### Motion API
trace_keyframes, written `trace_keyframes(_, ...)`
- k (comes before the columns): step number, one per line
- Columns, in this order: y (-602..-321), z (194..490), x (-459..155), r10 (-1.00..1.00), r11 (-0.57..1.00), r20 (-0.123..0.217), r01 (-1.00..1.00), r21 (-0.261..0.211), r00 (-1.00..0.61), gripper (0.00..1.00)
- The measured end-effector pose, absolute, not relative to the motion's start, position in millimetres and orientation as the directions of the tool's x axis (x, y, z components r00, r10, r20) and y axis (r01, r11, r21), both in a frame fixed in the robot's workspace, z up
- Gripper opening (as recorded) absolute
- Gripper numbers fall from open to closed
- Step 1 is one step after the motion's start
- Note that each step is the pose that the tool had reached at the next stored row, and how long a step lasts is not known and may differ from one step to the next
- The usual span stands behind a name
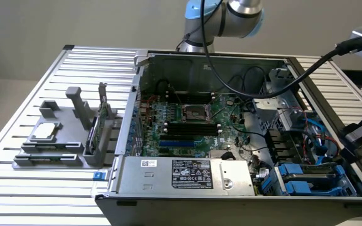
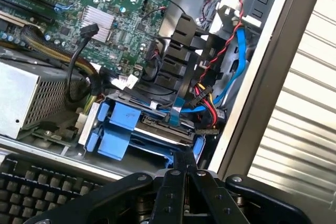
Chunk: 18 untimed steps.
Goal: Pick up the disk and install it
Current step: 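Insert the first disk wire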
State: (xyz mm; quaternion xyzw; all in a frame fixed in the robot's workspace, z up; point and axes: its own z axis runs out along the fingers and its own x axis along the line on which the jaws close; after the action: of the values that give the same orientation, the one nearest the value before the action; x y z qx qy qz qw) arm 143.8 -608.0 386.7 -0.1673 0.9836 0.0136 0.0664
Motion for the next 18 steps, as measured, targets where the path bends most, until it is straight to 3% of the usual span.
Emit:
trace_keyframes(10, -608.0, 386.6, 143.8, -0.193, 0.981, -0.117, -0.196, 0.009, -0.974, 0.11)
trace_keyframes(18, -608.0, 386.7, 143.8, -0.109, 0.994, -0.079, -0.110, 0.015, -0.991, 0.11)
